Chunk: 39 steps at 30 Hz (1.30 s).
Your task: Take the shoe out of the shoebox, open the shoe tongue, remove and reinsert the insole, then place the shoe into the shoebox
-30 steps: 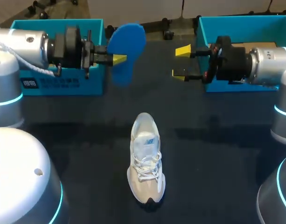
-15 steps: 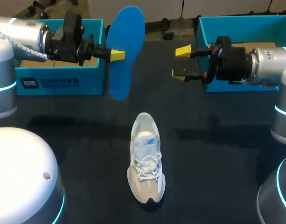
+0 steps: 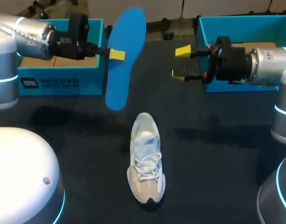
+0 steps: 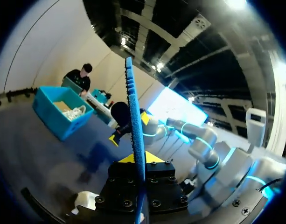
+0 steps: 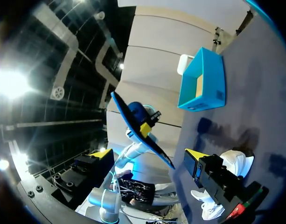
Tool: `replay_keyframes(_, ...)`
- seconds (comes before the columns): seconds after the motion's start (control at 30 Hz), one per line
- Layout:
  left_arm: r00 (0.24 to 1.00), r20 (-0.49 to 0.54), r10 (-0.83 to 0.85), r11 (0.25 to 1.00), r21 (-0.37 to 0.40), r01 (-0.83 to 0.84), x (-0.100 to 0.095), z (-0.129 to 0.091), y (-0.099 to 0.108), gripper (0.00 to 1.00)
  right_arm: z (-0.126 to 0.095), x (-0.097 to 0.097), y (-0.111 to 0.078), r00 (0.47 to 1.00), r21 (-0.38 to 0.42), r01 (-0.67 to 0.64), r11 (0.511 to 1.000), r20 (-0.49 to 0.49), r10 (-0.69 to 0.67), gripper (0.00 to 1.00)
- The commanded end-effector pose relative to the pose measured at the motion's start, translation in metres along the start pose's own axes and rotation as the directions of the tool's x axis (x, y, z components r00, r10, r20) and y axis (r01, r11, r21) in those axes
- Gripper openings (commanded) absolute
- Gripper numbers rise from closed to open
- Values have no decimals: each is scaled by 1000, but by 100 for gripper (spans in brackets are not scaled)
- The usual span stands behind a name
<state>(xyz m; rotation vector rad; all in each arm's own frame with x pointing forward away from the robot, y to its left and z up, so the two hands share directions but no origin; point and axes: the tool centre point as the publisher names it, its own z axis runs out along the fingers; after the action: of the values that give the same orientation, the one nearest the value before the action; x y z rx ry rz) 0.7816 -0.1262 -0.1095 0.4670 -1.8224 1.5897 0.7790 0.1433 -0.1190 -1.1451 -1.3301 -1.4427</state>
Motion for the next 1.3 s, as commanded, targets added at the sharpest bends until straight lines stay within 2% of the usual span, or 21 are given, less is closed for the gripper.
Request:
replay_keyframes(0.03,835,-141,-531,833,95,546,-6,4,18,0,1,0,0,1000,-1,-1,1000,3,1,100)
replay_keyframes(0.1,806,-146,-574,799,115,590,-6,5,19,0,1,0,0,1000,-1,-1,1000,3,1,100)
replay_keyframes(0.17,792,-161,-588,774,171,610,-6,6,18,0,1,0,0,1000,-1,-1,1000,3,1,100)
replay_keyframes(0.27,818,-165,-551,785,231,575,-5,5,16,0,1,0,0,1000,-1,-1,1000,3,1,100)
replay_keyframes(0.3,805,-173,-568,766,246,594,-6,6,14,0,1,0,0,1000,-1,-1,1000,3,1,100)
replay_keyframes(0.37,797,-158,-583,742,295,602,-7,6,11,0,1,0,0,1000,-1,-1,1000,3,1,100)
replay_keyframes(0.5,809,-79,-582,754,320,573,-12,11,9,0,1,0,0,1000,-1,-1,1000,3,1,100)
replay_keyframes(0.6,787,-62,-614,729,336,596,-21,14,10,0,1,0,0,1000,-1,-1,1000,3,1,100)
replay_keyframes(0.8,727,-38,-686,681,317,660,-36,19,18,0,1,0,0,1000,-1,-1,1000,3,1,100)
replay_keyframes(1.13,713,-23,-701,676,299,674,-45,24,23,0,1,0,0,1000,-1,-1,1000,3,1,100)
replay_keyframes(1.3,709,-21,-705,670,311,675,-52,25,24,0,2,4,5,993,46,-27,999,120,22,100)
